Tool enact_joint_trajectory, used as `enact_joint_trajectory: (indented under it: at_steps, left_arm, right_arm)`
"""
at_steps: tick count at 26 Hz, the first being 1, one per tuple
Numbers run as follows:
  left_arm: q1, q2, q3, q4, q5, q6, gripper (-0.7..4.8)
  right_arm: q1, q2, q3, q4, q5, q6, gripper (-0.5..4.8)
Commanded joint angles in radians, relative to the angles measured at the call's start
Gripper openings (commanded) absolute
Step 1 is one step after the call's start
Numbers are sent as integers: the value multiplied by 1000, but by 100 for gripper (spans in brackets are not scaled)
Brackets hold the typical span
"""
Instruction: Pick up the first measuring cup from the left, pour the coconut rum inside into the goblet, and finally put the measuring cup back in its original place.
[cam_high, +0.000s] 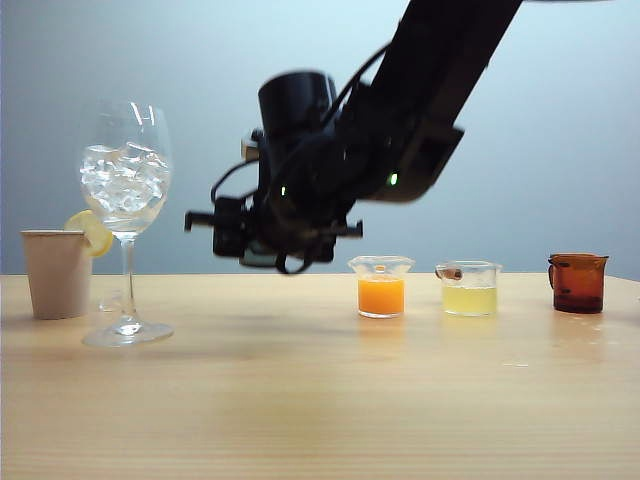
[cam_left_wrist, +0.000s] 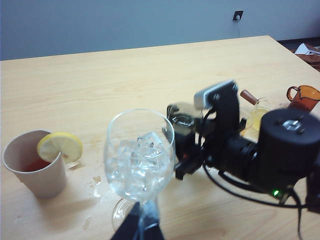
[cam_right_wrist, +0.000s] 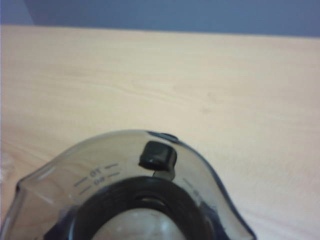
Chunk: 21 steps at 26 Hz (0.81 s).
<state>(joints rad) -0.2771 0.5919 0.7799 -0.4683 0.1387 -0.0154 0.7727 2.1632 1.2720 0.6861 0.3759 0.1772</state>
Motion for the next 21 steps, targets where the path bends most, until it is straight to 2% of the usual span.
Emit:
enact_joint_trajectory:
  at_steps: [1,4,11,13,17,21]
  left_arm:
    - [2,-2,3,10,3,4,-3]
    - [2,-2,3,10,3,4,-3]
    - [2,-2,3,10,3,4,-3]
    - [2,-2,3,10,3,5,-3]
    - [2,-2,3,10,3,4,-3]
    - [2,-2,3,10,3,4,-3]
  right_arm:
    - [2,-65,6,-46,-32,-48,236]
    - [2,-137,6,-118,-80,-74,236]
    - [4,-278,6,-146,-172,-127,237]
    - [4,-321,6,-181,-230,-138,237]
    - [5,-366,15,-236,-280,-150,238]
    - [8,-375,130,-391,-403,-194,237]
